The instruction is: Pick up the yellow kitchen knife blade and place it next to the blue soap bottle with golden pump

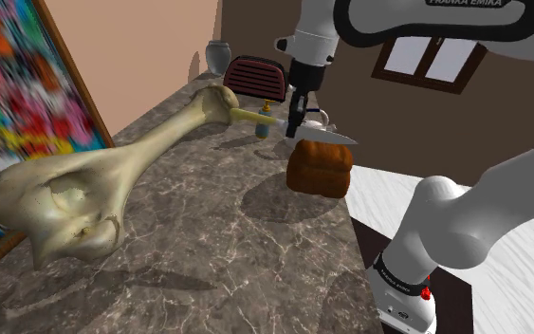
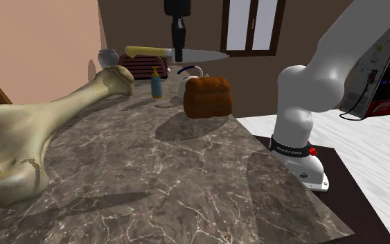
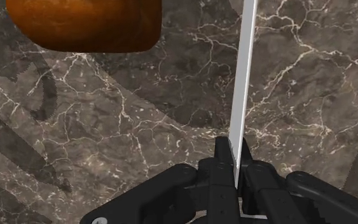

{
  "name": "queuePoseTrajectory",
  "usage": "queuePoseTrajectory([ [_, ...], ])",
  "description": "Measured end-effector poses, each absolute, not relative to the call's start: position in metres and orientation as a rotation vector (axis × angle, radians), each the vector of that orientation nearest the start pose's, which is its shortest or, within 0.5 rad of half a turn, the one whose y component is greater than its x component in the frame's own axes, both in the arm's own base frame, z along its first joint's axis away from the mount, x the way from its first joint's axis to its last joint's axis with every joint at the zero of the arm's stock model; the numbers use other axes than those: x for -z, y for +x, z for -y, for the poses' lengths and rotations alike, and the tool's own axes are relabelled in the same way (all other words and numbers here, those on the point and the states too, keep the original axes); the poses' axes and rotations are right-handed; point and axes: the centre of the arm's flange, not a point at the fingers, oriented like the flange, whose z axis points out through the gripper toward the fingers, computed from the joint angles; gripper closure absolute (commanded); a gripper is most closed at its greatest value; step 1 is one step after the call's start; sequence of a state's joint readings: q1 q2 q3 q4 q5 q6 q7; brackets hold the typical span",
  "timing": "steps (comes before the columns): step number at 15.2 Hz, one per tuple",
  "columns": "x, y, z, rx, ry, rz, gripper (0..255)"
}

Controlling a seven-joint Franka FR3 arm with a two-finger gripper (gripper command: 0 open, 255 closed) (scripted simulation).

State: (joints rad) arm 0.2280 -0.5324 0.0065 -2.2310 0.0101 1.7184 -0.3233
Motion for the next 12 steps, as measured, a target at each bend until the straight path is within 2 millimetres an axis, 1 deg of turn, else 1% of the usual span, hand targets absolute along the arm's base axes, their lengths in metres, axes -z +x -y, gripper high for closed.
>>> queuePoseTrajectory([
  [2,-0.575,0.403,-0.078,0.031,-3.016,0.859,255],
  [3,-0.578,0.415,-0.070,0.031,-3.016,0.859,255],
  [4,-0.578,0.424,-0.061,0.031,-3.016,0.859,255],
  [5,-0.577,0.434,-0.056,0.032,-3.015,0.859,255],
  [6,-0.578,0.446,-0.047,0.032,-3.016,0.859,255],
  [8,-0.578,0.471,-0.031,0.032,-3.016,0.859,255],
  [12,-0.577,0.512,-0.001,0.032,-3.016,0.859,255],
])
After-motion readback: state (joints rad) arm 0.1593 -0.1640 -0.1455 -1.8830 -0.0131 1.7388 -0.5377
